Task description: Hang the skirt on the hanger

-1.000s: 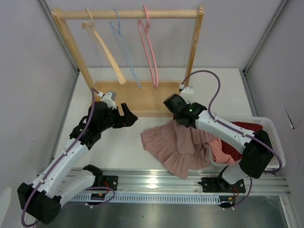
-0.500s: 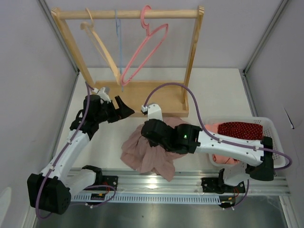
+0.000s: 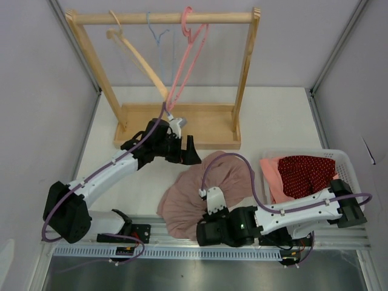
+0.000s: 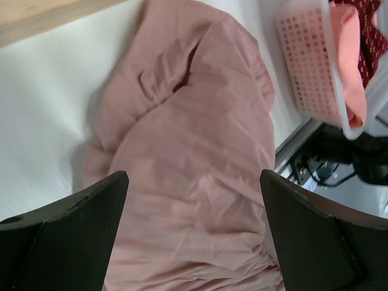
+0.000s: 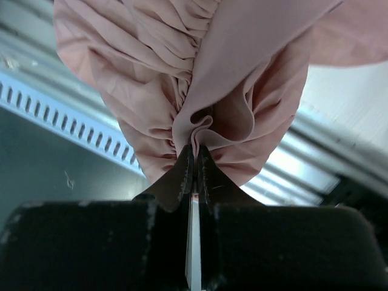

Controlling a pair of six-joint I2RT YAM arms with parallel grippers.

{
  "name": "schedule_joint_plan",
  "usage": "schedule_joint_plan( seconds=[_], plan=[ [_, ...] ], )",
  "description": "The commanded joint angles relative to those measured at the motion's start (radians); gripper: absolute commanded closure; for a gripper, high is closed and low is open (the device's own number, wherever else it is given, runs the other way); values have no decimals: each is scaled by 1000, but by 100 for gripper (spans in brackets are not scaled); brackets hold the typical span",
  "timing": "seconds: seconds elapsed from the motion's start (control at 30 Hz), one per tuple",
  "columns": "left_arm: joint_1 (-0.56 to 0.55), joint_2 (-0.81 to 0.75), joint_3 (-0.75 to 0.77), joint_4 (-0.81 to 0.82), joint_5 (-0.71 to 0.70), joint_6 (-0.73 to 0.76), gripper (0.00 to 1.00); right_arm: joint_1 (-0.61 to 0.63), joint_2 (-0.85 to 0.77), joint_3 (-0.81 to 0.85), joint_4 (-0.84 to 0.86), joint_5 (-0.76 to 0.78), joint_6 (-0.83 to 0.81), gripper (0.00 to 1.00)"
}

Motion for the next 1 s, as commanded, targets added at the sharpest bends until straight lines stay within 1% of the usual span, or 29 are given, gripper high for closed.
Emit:
schedule_joint_plan(
  seconds=[0.0, 0.13, 0.2, 0.37, 0.43, 0.53, 0.57, 0.6, 0.63, 0.7, 0.73, 0.77, 0.83, 0.9, 0.93, 0.97],
  plan=[
    [-102, 45, 110, -59, -38, 113, 4, 111, -6, -33, -80, 52, 297, 100],
    [-188, 129, 171, -120, -78, 172, 4, 148, -15, -62, -104, 76, 373, 100],
    [-238, 188, 207, -137, -84, 205, 1, 150, -27, -68, -110, 87, 384, 100],
    [-320, 306, 280, -199, -72, 262, 1, 130, -82, -85, -107, 115, 369, 100],
    [-358, 330, 306, -213, -76, 274, 1, 121, -98, -94, -104, 121, 363, 100],
    [-396, 401, 349, -251, -93, 286, 1, 118, -119, -96, -110, 138, 363, 100],
    [-409, 418, 369, -266, -119, 289, 2, 115, -124, -94, -116, 139, 367, 100],
    [-412, 438, 369, -272, -133, 289, 9, 112, -131, -93, -122, 144, 369, 100],
    [-412, 442, 369, -274, -145, 288, 35, 107, -136, -91, -136, 147, 370, 100],
    [-410, 438, 388, -292, -209, 278, 74, 99, -154, -83, -153, 153, 373, 100],
    [-407, 430, 391, -297, -231, 274, 98, 95, -161, -79, -157, 156, 375, 100],
    [-391, 420, 409, -305, -243, 263, 100, 78, -168, -68, -165, 158, 367, 100],
    [-367, 371, 434, -314, -268, 251, 100, 53, -182, -42, -209, 167, 358, 100],
    [-311, 328, 443, -329, -294, 229, 100, -14, -191, 19, -278, 184, 329, 100],
    [-289, 276, 448, -334, -299, 220, 100, -45, -202, 44, -297, 188, 309, 100],
    [-233, 245, 446, -340, -309, 196, 100, -81, -210, 94, -314, 196, 280, 100]
  ],
)
